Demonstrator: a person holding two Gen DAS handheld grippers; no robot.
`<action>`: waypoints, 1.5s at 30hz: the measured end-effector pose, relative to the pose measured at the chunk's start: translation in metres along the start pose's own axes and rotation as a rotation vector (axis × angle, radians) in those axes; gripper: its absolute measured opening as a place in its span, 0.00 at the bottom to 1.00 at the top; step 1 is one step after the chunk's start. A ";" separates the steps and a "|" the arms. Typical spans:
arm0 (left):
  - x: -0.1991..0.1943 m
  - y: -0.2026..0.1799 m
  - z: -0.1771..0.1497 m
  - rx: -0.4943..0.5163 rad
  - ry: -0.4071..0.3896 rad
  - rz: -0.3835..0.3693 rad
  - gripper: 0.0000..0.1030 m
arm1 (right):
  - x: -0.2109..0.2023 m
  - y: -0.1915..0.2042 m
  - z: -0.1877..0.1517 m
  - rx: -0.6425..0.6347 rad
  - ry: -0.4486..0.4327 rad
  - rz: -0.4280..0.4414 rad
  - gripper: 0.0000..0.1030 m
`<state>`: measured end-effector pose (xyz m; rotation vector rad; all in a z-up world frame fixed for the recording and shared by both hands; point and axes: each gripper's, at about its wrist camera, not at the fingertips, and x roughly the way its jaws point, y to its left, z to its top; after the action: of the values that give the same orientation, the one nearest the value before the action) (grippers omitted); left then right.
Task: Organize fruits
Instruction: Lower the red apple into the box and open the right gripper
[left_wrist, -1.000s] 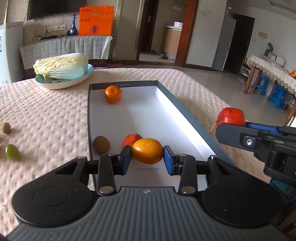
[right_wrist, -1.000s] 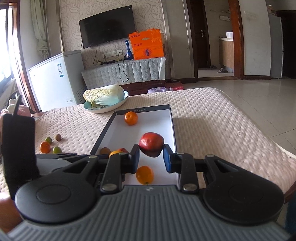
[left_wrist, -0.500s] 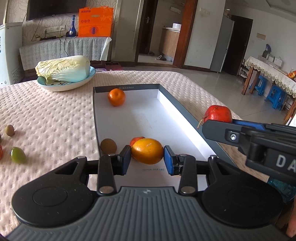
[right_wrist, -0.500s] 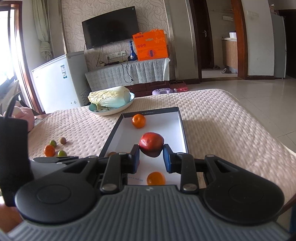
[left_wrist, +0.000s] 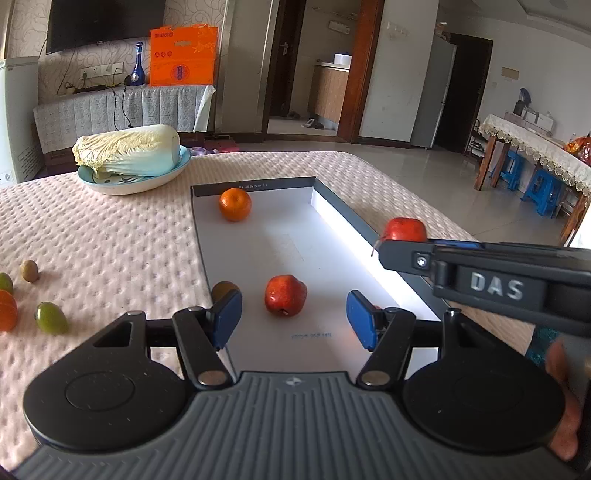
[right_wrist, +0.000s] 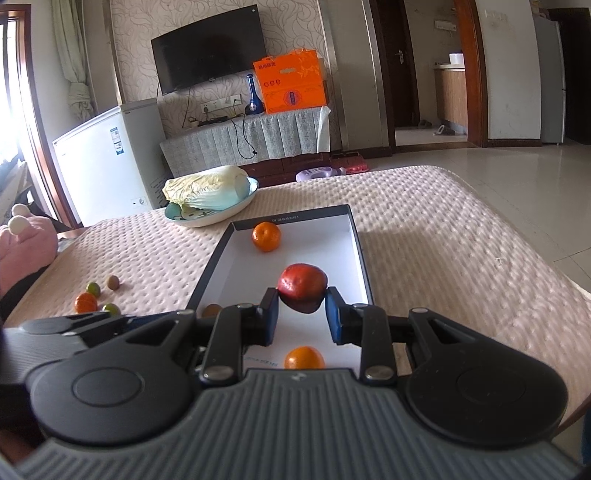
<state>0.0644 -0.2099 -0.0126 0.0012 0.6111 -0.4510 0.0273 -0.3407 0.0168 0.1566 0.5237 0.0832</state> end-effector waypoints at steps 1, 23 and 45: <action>-0.001 0.001 0.000 0.003 0.004 0.002 0.66 | 0.002 0.001 0.000 -0.002 0.003 -0.001 0.30; -0.027 0.039 -0.003 -0.008 0.003 0.043 0.66 | 0.049 0.014 -0.002 0.007 0.071 -0.039 0.30; -0.015 0.035 -0.010 0.020 0.062 0.047 0.66 | 0.062 0.001 -0.009 0.017 0.122 -0.098 0.37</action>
<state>0.0624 -0.1709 -0.0167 0.0493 0.6665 -0.4123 0.0765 -0.3308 -0.0214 0.1432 0.6529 -0.0071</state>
